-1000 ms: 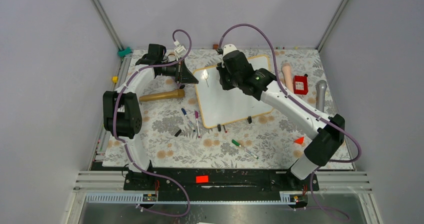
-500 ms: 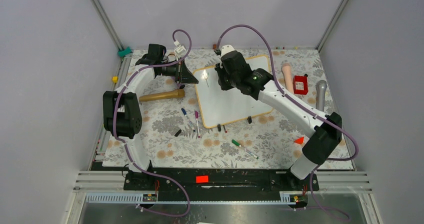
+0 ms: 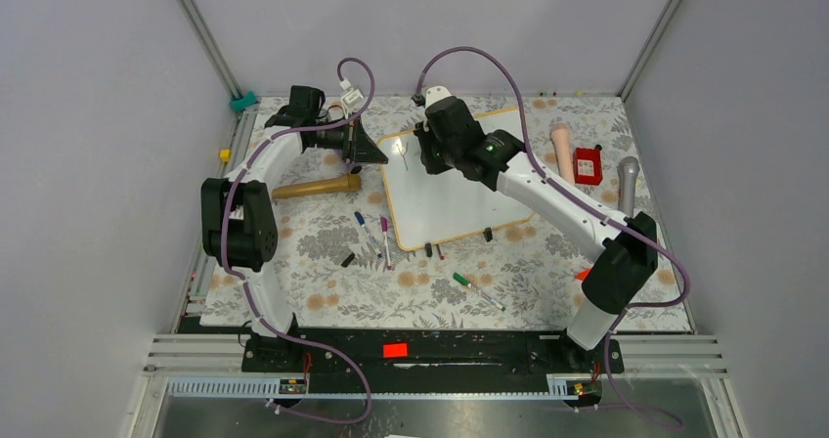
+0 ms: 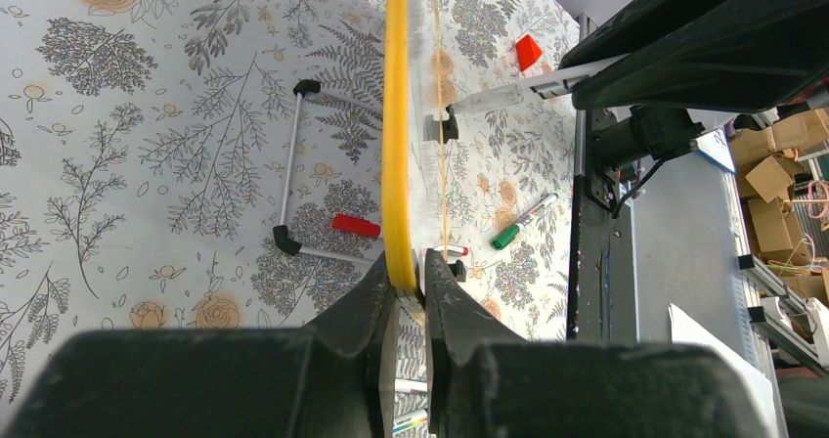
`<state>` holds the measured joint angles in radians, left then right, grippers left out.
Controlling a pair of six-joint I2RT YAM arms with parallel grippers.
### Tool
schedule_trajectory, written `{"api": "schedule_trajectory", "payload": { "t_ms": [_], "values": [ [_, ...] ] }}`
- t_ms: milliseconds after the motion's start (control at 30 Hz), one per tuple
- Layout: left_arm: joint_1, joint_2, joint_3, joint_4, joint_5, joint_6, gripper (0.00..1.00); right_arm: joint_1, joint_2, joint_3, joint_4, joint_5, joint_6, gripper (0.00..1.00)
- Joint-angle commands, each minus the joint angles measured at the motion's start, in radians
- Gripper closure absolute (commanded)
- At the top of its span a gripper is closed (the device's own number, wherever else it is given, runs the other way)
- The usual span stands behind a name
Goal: Write a sentence on the whiteboard
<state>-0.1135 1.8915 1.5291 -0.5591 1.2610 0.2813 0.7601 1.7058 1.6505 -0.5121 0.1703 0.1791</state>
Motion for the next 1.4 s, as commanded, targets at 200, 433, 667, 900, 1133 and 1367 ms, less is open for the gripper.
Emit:
{"api": "schedule_trajectory", "payload": {
  "t_ms": [200, 433, 667, 900, 1133, 1367],
  "values": [
    [-0.047, 0.004, -0.059, -0.075, -0.109, 0.136, 1.0, 0.0, 0.021, 0.049, 0.029, 0.047, -0.017, 1.0],
    [-0.048, 0.003, -0.063, -0.075, -0.11, 0.137, 1.0, 0.0, 0.035, 0.051, 0.046, 0.067, -0.012, 1.0],
    [-0.047, 0.005, -0.063, -0.074, -0.107, 0.14, 1.0, -0.001, 0.044, 0.048, 0.051, 0.013, -0.017, 1.0],
    [-0.047, 0.007, -0.061, -0.075, -0.106, 0.141, 1.0, 0.0, 0.046, 0.032, 0.044, -0.023, -0.018, 1.0],
    [-0.048, 0.012, -0.057, -0.074, -0.103, 0.141, 1.0, 0.0, 0.063, 0.046, -0.012, -0.02, -0.011, 1.0],
    [-0.048, 0.019, -0.054, -0.074, -0.101, 0.144, 1.0, 0.0, 0.06, 0.05, -0.042, 0.018, -0.017, 1.0]
  ]
}}
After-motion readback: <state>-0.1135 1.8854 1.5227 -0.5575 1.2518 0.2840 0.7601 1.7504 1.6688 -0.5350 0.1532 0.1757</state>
